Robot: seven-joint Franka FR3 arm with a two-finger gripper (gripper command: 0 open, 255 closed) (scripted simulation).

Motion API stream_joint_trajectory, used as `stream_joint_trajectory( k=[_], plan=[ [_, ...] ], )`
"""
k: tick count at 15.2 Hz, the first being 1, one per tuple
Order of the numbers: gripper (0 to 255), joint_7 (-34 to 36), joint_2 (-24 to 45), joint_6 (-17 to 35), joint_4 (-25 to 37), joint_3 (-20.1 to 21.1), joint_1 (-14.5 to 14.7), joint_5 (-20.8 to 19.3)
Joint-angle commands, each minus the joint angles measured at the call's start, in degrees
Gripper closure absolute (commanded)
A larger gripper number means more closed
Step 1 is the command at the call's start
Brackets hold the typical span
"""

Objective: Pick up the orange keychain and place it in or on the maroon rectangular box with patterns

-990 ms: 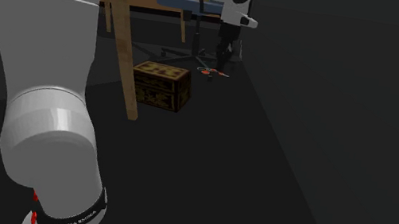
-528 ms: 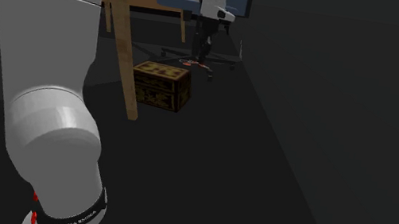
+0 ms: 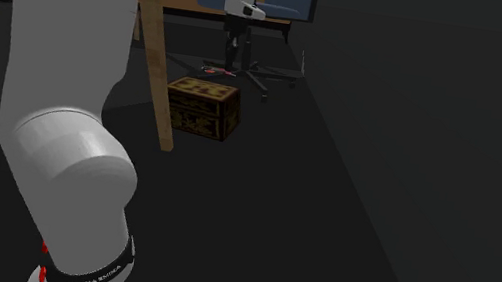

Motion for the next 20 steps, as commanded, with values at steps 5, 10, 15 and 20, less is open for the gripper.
stream_joint_trajectory(
  k=[5, 10, 15, 20],
  plan=[
    [255, 8.6, 6.5, -2.4, 8.5, 1.8, 7.4, -3.0],
    [255, 8.7, 6.9, 1.3, 5.1, 2.0, 6.8, -3.4],
    [255, 8.2, 7.2, 4.9, 2.1, -0.5, 8.4, -2.8],
    [255, 7.3, 7.5, 8.5, -0.4, -4.3, 11.3, -1.6]
  ],
)
